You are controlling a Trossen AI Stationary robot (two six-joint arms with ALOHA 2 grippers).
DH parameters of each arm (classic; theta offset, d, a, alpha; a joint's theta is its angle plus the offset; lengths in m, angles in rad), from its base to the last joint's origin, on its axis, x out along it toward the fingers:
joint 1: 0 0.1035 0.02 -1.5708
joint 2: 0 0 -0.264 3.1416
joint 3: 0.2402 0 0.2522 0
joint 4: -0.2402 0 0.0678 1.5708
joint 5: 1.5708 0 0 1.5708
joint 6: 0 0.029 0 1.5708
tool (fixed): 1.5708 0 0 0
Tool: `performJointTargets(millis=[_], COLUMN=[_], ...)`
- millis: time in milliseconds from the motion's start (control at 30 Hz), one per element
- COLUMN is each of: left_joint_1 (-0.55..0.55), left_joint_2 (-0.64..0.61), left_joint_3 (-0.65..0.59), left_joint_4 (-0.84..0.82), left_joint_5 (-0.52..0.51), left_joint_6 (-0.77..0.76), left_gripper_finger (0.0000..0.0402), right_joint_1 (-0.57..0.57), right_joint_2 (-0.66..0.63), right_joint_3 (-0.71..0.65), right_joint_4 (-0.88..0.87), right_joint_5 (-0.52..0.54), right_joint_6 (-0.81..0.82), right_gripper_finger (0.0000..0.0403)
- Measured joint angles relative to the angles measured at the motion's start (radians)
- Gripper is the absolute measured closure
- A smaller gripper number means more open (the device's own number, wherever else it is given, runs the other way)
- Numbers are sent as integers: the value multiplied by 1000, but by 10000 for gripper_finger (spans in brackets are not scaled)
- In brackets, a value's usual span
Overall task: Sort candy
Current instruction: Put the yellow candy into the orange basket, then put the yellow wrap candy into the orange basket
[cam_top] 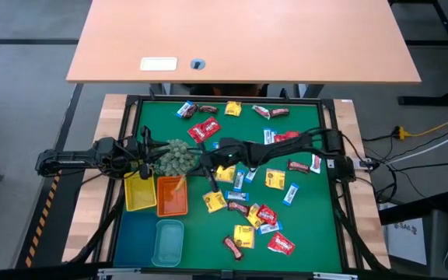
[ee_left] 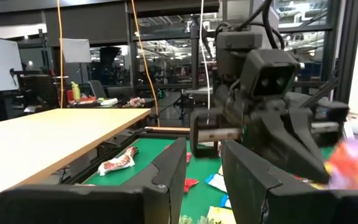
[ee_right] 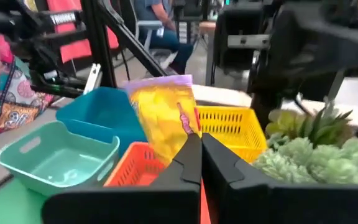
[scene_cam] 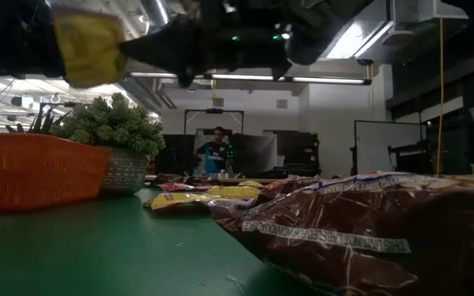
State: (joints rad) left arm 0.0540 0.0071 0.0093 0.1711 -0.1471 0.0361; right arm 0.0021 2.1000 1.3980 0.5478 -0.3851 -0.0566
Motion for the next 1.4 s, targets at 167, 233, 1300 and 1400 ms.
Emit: performJointTargets(millis=[167, 233, 1300, 1400], left_joint_1=[0, 0, 0, 0], left_joint_2=[0, 0, 0, 0], left_joint_3=[0, 0, 0, -1], left_joint_4=[0, 0, -5, -6], left_joint_5=[-1, 0, -1, -1], left_joint_6=[0, 0, 0, 0], left_gripper_finger=[305, 305, 305, 305], right_joint_1=[-1, -2, -3, -3], right_joint_2=[63, 80, -49, -50], right_joint_3=[73, 83, 164, 187], right_joint_4=[-84, -86, -742, -898], right_joint_5=[0, 0, 1, 17], right_joint_6=[0, -1, -5, -22], right_gripper_finger=[402, 399, 280, 280])
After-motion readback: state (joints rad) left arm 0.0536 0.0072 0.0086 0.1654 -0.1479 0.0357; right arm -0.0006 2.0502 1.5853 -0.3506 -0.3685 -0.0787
